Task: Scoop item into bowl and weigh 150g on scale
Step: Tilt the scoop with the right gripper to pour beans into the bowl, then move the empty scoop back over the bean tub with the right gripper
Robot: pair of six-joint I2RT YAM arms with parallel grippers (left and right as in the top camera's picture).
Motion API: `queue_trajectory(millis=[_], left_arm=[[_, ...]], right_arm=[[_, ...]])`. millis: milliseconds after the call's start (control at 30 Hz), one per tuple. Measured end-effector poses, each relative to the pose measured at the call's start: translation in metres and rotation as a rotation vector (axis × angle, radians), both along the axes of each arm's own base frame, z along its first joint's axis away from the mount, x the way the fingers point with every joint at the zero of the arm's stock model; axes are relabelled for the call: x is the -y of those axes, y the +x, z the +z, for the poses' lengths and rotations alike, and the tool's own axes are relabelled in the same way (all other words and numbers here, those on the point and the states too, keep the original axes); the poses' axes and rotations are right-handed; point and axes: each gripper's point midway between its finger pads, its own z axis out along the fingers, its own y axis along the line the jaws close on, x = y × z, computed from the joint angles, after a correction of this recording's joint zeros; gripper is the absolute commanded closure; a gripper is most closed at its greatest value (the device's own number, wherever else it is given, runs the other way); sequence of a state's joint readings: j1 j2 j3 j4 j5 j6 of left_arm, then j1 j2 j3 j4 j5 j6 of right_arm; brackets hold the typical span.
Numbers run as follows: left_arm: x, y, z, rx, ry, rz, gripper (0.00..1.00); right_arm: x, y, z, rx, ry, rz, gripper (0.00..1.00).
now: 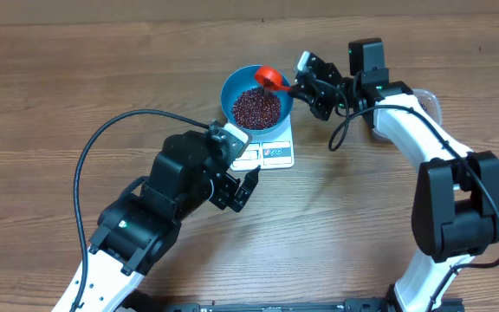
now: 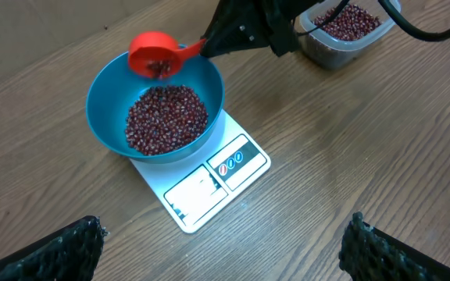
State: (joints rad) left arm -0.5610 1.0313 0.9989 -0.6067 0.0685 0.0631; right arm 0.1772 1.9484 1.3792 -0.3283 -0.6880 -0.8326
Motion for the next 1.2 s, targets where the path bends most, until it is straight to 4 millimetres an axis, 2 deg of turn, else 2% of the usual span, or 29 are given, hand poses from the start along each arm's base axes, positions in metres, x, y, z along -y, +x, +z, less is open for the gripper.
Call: queue_trajectory(millis=[200, 333, 467, 667, 833, 967, 1033, 1067, 1100, 1200], left_arm=[[0.000, 0.000, 0.000, 0.000, 0.000, 0.000, 0.01], [0.000, 0.000, 0.000, 0.000, 0.000, 0.000, 0.01], [0.000, 0.000, 0.000, 0.000, 0.000, 0.000, 0.01], [0.000, 0.000, 0.000, 0.000, 0.000, 0.000, 0.01], [0.000, 0.000, 0.000, 0.000, 0.000, 0.000, 0.01], [0.000, 0.000, 0.000, 0.000, 0.000, 0.000, 0.00], [0.000, 0.000, 0.000, 0.000, 0.000, 0.000, 0.01], [0.000, 0.000, 0.000, 0.000, 0.000, 0.000, 0.01], [0.000, 0.000, 0.000, 0.000, 0.000, 0.000, 0.01], [0.000, 0.000, 0.000, 0.000, 0.000, 0.000, 0.01]], right_arm=[[-0.017, -0.014, 0.015, 0.024, -0.056, 0.018, 0.96], [-0.024, -0.028, 0.011, 0.056, -0.204, 0.022, 0.96], [-0.030, -0.029, 0.011, 0.104, -0.290, 0.015, 0.96], [-0.022, -0.024, 0.018, 0.131, -0.331, -0.036, 0.96], [-0.014, -0.023, 0.049, 0.150, -0.287, -0.114, 0.96], [0.006, -0.027, 0.086, 0.109, -0.192, -0.255, 0.96], [0.023, -0.031, 0.101, 0.066, -0.144, -0.341, 0.96], [0.042, -0.035, 0.112, 0.023, -0.105, -0.426, 0.96], [0.044, -0.035, 0.114, 0.018, -0.100, -0.437, 0.96], [0.076, -0.039, 0.122, -0.035, -0.081, -0.581, 0.96]])
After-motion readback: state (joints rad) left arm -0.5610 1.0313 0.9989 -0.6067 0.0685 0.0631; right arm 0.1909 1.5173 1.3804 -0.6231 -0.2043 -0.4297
